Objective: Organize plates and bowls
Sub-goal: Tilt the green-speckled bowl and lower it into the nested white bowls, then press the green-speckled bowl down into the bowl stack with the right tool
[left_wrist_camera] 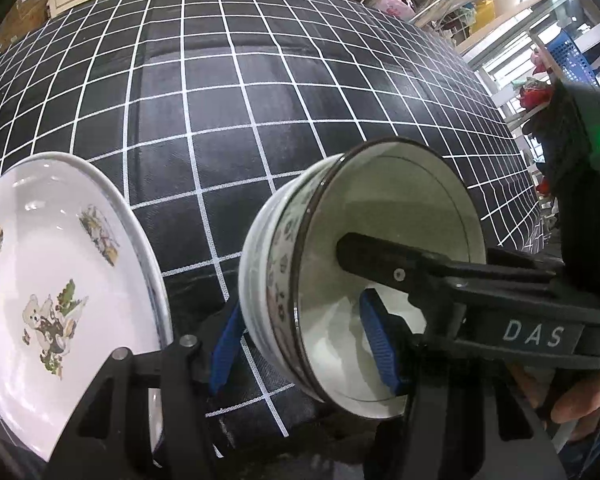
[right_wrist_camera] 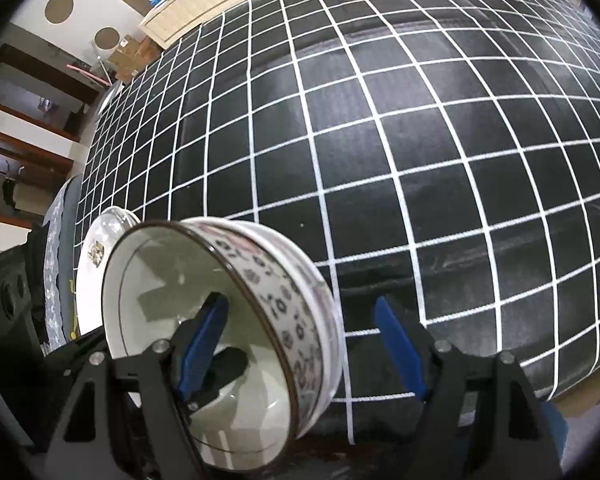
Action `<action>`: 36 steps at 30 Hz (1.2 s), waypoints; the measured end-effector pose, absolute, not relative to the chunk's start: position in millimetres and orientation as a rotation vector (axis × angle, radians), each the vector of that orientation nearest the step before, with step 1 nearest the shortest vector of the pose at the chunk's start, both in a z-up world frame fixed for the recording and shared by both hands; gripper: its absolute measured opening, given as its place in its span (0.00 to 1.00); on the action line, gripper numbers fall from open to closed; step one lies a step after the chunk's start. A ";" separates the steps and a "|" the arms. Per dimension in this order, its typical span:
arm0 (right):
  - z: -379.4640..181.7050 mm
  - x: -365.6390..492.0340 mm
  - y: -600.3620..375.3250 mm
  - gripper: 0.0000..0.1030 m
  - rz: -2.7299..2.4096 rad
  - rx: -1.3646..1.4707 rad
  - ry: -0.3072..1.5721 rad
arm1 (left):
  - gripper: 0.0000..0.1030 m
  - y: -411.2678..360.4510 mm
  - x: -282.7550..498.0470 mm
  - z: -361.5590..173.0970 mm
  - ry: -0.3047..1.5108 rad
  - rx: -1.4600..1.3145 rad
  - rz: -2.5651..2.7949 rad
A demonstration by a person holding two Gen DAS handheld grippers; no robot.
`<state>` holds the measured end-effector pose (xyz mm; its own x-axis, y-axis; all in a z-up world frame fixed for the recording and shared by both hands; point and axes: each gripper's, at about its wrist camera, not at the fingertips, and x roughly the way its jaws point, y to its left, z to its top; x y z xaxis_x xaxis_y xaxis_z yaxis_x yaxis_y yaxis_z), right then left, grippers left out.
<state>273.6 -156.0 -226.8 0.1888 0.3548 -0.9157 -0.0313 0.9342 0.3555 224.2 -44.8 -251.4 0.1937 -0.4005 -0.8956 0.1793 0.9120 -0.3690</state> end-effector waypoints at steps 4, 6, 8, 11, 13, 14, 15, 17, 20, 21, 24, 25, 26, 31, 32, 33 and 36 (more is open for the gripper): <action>-232.8 273.5 -157.7 0.75 0.307 0.348 1.368 | 0.53 -43.9 224.9 -252.0 1.316 -0.220 -0.406; -235.8 272.3 -159.9 0.73 0.319 0.389 1.367 | 0.53 -39.3 221.8 -250.1 1.316 -0.213 -0.403; -234.5 269.5 -164.1 0.65 0.332 0.418 1.357 | 0.53 -40.1 221.9 -250.0 1.316 -0.212 -0.397; -232.7 266.2 -168.9 0.62 0.318 0.422 1.349 | 0.53 -39.6 222.7 -250.6 1.315 -0.231 -0.383; -231.9 264.4 -173.8 0.60 0.307 0.436 1.348 | 0.53 -38.8 222.3 -250.5 1.312 -0.240 -0.376; -231.2 264.6 -174.5 0.58 0.304 0.440 1.349 | 0.53 -38.4 222.2 -251.0 1.310 -0.240 -0.372; -230.5 263.6 -176.6 0.58 0.301 0.441 1.349 | 0.54 -38.6 221.8 -250.7 1.307 -0.237 -0.367; -229.4 262.9 -177.8 0.58 0.291 0.439 1.349 | 0.54 -39.7 220.5 -250.1 1.302 -0.231 -0.357; -227.4 261.2 -172.8 0.58 0.263 0.424 1.348 | 0.54 -39.6 220.9 -250.3 1.306 -0.242 -0.350; -226.6 261.2 -172.0 0.58 0.252 0.424 1.350 | 0.54 -39.7 221.2 -250.2 1.308 -0.247 -0.346; -225.6 263.1 -161.7 0.58 0.221 0.420 1.354 | 0.54 -40.9 222.2 -249.4 1.312 -0.254 -0.325; -225.5 263.2 -161.8 0.58 0.206 0.430 1.357 | 0.54 -41.4 222.7 -249.4 1.314 -0.257 -0.317; -225.1 263.6 -160.9 0.58 0.194 0.431 1.362 | 0.54 -41.9 223.8 -249.5 1.316 -0.260 -0.312; -222.3 265.5 -154.9 0.57 0.147 0.424 1.384 | 0.54 -42.2 224.5 -247.8 1.323 -0.281 -0.297; -222.5 266.0 -153.9 0.57 0.140 0.428 1.388 | 0.54 -43.0 224.5 -247.0 1.323 -0.277 -0.292; -222.4 266.1 -153.3 0.56 0.134 0.433 1.390 | 0.54 -43.1 224.3 -246.0 1.322 -0.273 -0.286; -220.7 265.8 -150.0 0.56 0.138 0.421 1.383 | 0.54 -41.1 223.0 -242.5 1.313 -0.272 -0.290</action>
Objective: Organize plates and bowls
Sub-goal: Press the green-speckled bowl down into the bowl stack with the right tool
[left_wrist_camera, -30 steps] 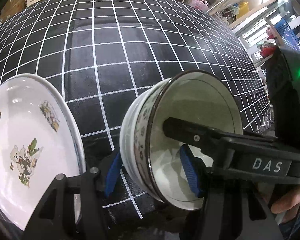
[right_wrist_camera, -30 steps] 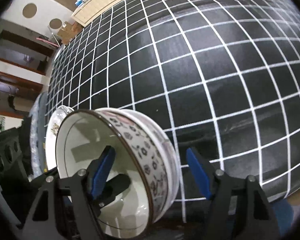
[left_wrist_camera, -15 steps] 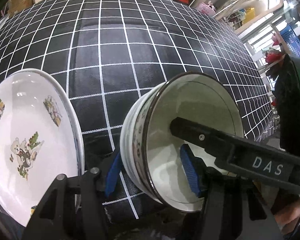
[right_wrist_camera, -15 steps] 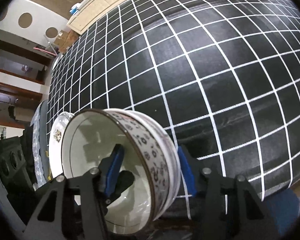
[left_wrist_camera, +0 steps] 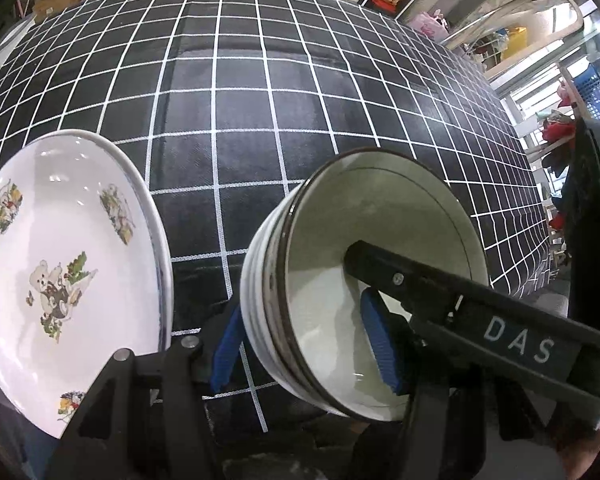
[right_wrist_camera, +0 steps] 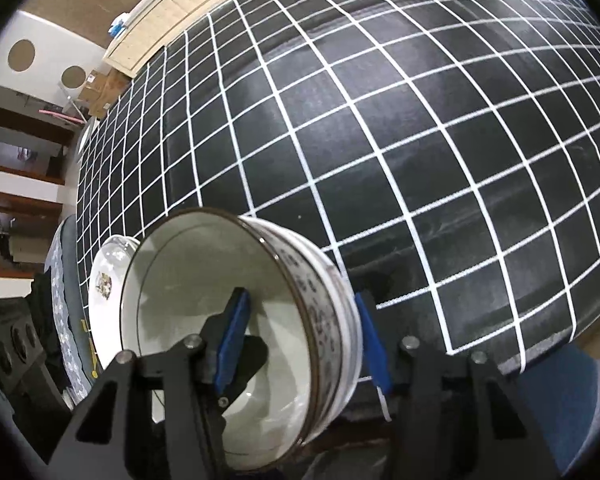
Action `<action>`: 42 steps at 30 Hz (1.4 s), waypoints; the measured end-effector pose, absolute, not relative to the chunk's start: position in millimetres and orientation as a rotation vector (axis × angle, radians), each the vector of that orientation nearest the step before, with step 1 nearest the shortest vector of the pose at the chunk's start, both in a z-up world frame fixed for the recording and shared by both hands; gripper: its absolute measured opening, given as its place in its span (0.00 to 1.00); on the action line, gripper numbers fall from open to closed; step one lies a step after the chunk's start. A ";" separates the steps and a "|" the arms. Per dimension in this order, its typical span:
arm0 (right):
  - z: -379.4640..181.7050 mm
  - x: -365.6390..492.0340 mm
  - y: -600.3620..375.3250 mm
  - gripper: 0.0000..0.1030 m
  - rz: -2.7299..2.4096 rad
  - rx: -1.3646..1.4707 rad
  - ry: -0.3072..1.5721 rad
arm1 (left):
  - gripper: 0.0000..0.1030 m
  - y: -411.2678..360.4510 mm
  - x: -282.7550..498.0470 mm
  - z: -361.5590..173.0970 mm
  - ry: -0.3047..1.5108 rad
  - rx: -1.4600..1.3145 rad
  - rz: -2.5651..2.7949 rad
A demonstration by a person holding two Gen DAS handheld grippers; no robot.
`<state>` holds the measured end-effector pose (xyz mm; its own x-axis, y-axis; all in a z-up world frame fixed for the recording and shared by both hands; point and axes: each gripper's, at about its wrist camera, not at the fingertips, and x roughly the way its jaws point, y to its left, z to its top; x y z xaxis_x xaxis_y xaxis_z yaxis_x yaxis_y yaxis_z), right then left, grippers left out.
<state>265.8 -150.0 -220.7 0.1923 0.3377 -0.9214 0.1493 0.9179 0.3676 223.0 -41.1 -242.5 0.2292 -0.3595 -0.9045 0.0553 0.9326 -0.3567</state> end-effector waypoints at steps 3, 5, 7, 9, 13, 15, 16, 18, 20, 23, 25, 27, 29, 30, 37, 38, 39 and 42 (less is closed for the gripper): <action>-215.7 265.2 -148.1 0.55 0.144 0.410 1.370 | 0.54 -39.3 223.6 -237.7 1.303 -0.273 -0.292; -212.1 265.7 -146.3 0.55 0.143 0.412 1.369 | 0.54 -37.1 223.9 -232.8 1.299 -0.273 -0.291; -206.0 266.3 -142.8 0.55 0.149 0.406 1.363 | 0.54 -33.3 223.6 -225.5 1.286 -0.276 -0.287; -197.8 266.7 -136.9 0.55 0.158 0.391 1.351 | 0.54 -23.8 221.3 -216.8 1.267 -0.282 -0.284; -180.6 269.3 -117.1 0.55 0.191 0.360 1.329 | 0.54 -4.6 221.3 -197.8 1.235 -0.293 -0.258; -175.4 271.7 -105.3 0.55 0.214 0.350 1.327 | 0.54 7.4 221.1 -191.3 1.222 -0.301 -0.239; -171.9 273.5 -95.2 0.55 0.233 0.336 1.324 | 0.54 16.6 220.7 -187.2 1.213 -0.306 -0.225; -168.3 276.0 -80.5 0.55 0.259 0.318 1.324 | 0.54 31.3 220.2 -182.6 1.203 -0.314 -0.204; -166.1 277.7 -68.0 0.55 0.281 0.304 1.324 | 0.54 44.9 218.8 -179.1 1.195 -0.324 -0.184; -165.0 280.2 -47.3 0.54 0.316 0.293 1.330 | 0.54 67.9 215.7 -175.2 1.188 -0.336 -0.150; -166.8 281.9 -32.1 0.54 0.341 0.284 1.342 | 0.54 81.3 212.6 -174.5 1.188 -0.345 -0.129; -167.5 283.8 -21.3 0.54 0.351 0.268 1.349 | 0.54 95.2 211.2 -176.2 1.189 -0.366 -0.116; -168.9 286.7 -9.8 0.54 0.360 0.245 1.354 | 0.54 101.6 211.7 -178.5 1.190 -0.382 -0.107; -170.6 288.6 -2.8 0.54 0.368 0.232 1.357 | 0.54 106.3 211.7 -179.6 1.189 -0.388 -0.101; -184.9 295.6 25.8 0.53 0.381 0.192 1.389 | 0.54 124.3 215.7 -195.5 1.203 -0.420 -0.078; -187.1 295.7 28.0 0.53 0.380 0.192 1.393 | 0.54 125.1 215.5 -196.5 1.205 -0.422 -0.076; -188.0 294.8 28.4 0.53 0.380 0.190 1.396 | 0.54 126.8 215.3 -198.4 1.208 -0.424 -0.075; -194.2 295.4 32.7 0.52 0.372 0.178 1.406 | 0.54 128.4 215.0 -205.1 1.220 -0.438 -0.079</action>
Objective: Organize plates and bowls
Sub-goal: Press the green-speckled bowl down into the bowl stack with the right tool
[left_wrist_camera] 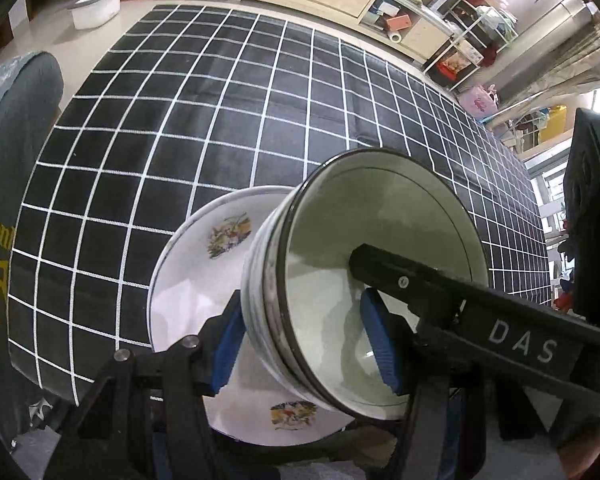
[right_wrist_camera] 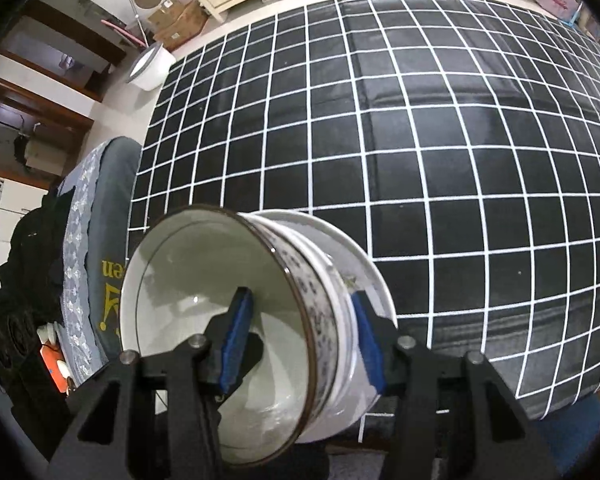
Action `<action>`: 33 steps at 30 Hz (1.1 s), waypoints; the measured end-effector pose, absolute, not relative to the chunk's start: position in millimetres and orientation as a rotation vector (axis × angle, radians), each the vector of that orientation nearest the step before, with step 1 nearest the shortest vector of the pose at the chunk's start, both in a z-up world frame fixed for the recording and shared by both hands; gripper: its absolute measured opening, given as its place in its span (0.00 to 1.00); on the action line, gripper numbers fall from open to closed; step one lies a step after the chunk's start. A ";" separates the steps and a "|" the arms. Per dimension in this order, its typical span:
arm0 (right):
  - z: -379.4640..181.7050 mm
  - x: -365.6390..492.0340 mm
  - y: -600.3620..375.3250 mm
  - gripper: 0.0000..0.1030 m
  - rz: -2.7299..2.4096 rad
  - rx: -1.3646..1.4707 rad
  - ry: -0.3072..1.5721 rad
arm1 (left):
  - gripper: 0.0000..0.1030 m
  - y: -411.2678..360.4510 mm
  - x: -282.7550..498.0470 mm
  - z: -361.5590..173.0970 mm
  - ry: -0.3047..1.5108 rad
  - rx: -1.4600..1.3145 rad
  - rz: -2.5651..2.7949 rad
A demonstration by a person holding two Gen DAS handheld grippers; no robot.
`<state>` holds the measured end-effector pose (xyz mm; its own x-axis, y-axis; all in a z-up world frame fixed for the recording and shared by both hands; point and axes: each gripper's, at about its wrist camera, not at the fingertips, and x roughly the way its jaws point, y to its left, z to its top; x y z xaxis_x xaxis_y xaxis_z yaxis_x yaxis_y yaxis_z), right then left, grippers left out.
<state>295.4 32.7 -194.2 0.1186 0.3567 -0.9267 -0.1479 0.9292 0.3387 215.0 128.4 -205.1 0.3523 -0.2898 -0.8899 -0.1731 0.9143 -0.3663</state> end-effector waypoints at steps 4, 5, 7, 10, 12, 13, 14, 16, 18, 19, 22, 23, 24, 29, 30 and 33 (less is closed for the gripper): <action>-198.4 293.8 31.3 0.52 0.362 0.168 1.415 | 0.54 127.6 212.3 -211.2 1.224 -0.442 -0.083; -199.2 293.5 31.2 0.52 0.361 0.168 1.417 | 0.54 127.4 212.2 -212.4 1.225 -0.443 -0.083; -201.4 292.8 30.3 0.52 0.360 0.169 1.421 | 0.54 127.4 211.1 -214.7 1.227 -0.446 -0.081; -204.7 291.8 30.6 0.51 0.356 0.165 1.425 | 0.54 127.9 209.5 -218.7 1.234 -0.451 -0.080; -207.1 291.2 30.1 0.50 0.355 0.165 1.427 | 0.54 128.3 208.4 -220.2 1.235 -0.452 -0.079; -207.8 290.8 30.0 0.50 0.357 0.165 1.426 | 0.54 128.2 208.1 -220.7 1.236 -0.451 -0.079; -207.7 290.6 30.1 0.50 0.358 0.163 1.425 | 0.53 128.5 208.0 -221.2 1.237 -0.452 -0.080; -207.8 290.5 30.4 0.50 0.359 0.160 1.422 | 0.53 128.1 209.2 -221.1 1.238 -0.448 -0.081; -208.6 290.4 29.7 0.50 0.362 0.159 1.423 | 0.53 127.1 208.4 -220.8 1.236 -0.440 -0.080; -208.8 290.5 29.3 0.50 0.364 0.160 1.423 | 0.53 126.5 207.9 -220.5 1.233 -0.436 -0.080; -207.7 289.4 30.4 0.50 0.367 0.150 1.415 | 0.53 128.0 208.0 -221.1 1.229 -0.440 -0.086; -207.4 288.9 30.4 0.50 0.368 0.148 1.415 | 0.53 127.7 207.6 -221.2 1.228 -0.436 -0.091; -207.3 288.4 30.3 0.51 0.371 0.146 1.414 | 0.53 128.3 207.0 -220.6 1.223 -0.430 -0.092; -200.1 286.3 27.3 0.51 0.373 0.132 1.376 | 0.53 130.9 206.0 -207.3 1.184 -0.378 -0.074; -198.5 286.5 25.7 0.51 0.372 0.134 1.371 | 0.53 132.2 205.9 -204.8 1.179 -0.378 -0.071; -193.6 286.3 20.3 0.51 0.371 0.135 1.351 | 0.53 134.9 204.4 -197.8 1.163 -0.368 -0.055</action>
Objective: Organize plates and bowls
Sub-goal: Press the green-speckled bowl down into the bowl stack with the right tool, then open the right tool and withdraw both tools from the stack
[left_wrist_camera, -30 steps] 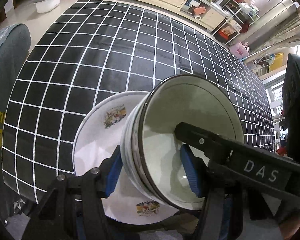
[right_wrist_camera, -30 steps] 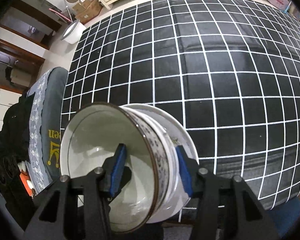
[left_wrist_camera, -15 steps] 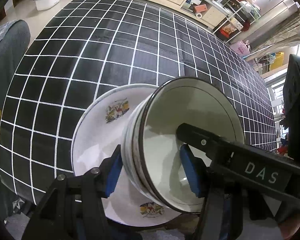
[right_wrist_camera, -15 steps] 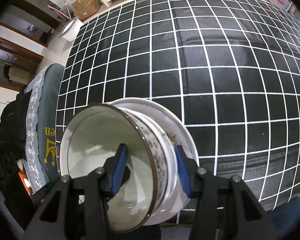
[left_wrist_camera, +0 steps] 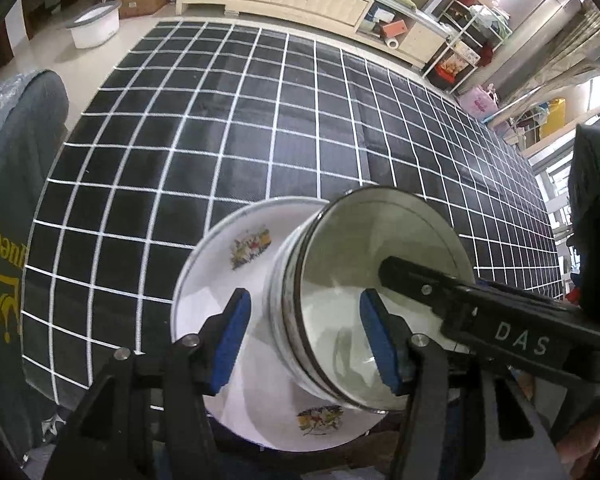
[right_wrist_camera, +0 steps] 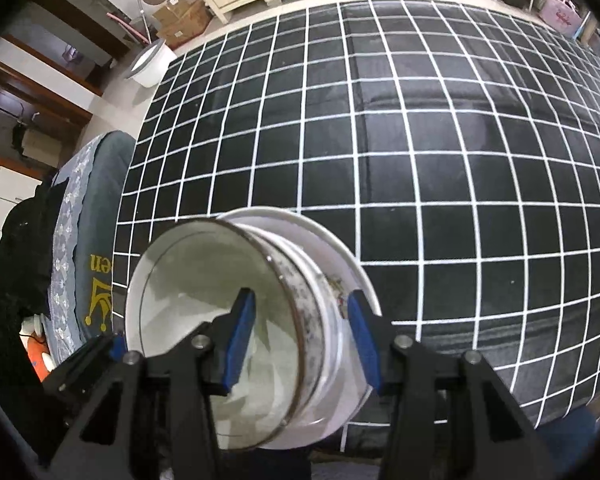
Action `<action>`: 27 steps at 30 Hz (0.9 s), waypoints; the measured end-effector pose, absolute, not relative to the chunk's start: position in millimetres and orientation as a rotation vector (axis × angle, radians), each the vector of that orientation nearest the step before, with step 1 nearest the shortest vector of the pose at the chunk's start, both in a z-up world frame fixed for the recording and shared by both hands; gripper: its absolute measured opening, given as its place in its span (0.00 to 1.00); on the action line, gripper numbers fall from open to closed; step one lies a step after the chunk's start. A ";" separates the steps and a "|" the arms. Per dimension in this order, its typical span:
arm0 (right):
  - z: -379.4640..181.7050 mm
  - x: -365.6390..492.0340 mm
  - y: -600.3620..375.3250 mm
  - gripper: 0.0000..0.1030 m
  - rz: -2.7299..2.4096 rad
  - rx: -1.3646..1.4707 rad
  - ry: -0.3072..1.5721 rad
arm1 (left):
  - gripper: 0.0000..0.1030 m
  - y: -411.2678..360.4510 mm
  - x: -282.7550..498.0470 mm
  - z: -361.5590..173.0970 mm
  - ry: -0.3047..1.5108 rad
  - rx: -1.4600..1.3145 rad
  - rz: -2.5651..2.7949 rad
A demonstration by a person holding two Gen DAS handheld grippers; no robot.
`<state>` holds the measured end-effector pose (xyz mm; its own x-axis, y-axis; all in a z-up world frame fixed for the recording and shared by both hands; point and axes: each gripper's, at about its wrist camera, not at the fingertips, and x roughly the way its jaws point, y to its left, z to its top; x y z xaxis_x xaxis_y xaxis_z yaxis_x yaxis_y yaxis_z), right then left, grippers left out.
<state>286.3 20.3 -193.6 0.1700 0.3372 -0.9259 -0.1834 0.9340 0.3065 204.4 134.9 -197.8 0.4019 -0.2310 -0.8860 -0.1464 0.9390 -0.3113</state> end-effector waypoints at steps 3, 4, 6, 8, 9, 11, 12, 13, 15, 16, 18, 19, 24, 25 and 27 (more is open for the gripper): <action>-184.3 283.3 15.1 0.51 0.370 0.118 1.309 | 0.53 136.6 199.6 -188.7 1.144 -0.352 -0.042; -178.2 280.9 13.7 0.51 0.359 0.099 1.281 | 0.53 136.3 197.4 -183.1 1.131 -0.337 -0.026; -168.8 277.1 11.8 0.51 0.339 0.091 1.241 | 0.53 136.5 192.0 -169.4 1.079 -0.309 0.013; -155.0 270.8 9.7 0.51 0.360 0.103 1.192 | 0.53 135.9 186.3 -153.9 1.034 -0.288 0.031; -148.0 267.3 8.9 0.51 0.364 0.097 1.167 | 0.53 135.4 183.7 -146.8 1.017 -0.284 0.029; -133.1 260.5 7.3 0.51 0.368 0.076 1.119 | 0.53 134.3 176.9 -133.2 0.980 -0.279 0.035; -126.1 257.4 5.7 0.51 0.370 0.068 1.095 | 0.53 132.2 172.1 -125.3 0.958 -0.268 0.038; -117.8 253.2 4.1 0.51 0.372 0.056 1.066 | 0.53 129.5 168.1 -119.2 0.939 -0.261 0.044; -102.4 243.8 1.5 0.51 0.367 0.023 1.002 | 0.53 125.4 158.7 -106.5 0.884 -0.250 0.087; -96.7 240.0 0.3 0.51 0.366 0.009 0.975 | 0.53 121.8 153.7 -99.6 0.855 -0.234 0.116; -86.0 230.3 -2.0 0.51 0.352 -0.024 0.919 | 0.53 113.5 143.6 -89.1 0.813 -0.203 0.143; -79.5 223.0 -5.2 0.51 0.349 -0.037 0.888 | 0.53 109.7 138.6 -83.3 0.795 -0.196 0.147; -62.5 197.2 -20.2 0.61 0.327 -0.068 0.793 | 0.53 91.5 119.8 -69.0 0.758 -0.167 0.118; -60.5 194.2 -22.2 0.65 0.322 -0.075 0.781 | 0.53 88.2 116.6 -67.9 0.749 -0.149 0.113; -57.0 186.2 -26.7 0.67 0.309 -0.099 0.755 | 0.53 85.3 112.1 -65.2 0.734 -0.137 0.112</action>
<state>186.2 -26.7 -57.0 0.6854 0.2403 -0.6874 -0.3110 0.9502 0.0221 112.1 85.3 -65.2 0.7370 0.0537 -0.6737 -0.1494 0.9851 -0.0850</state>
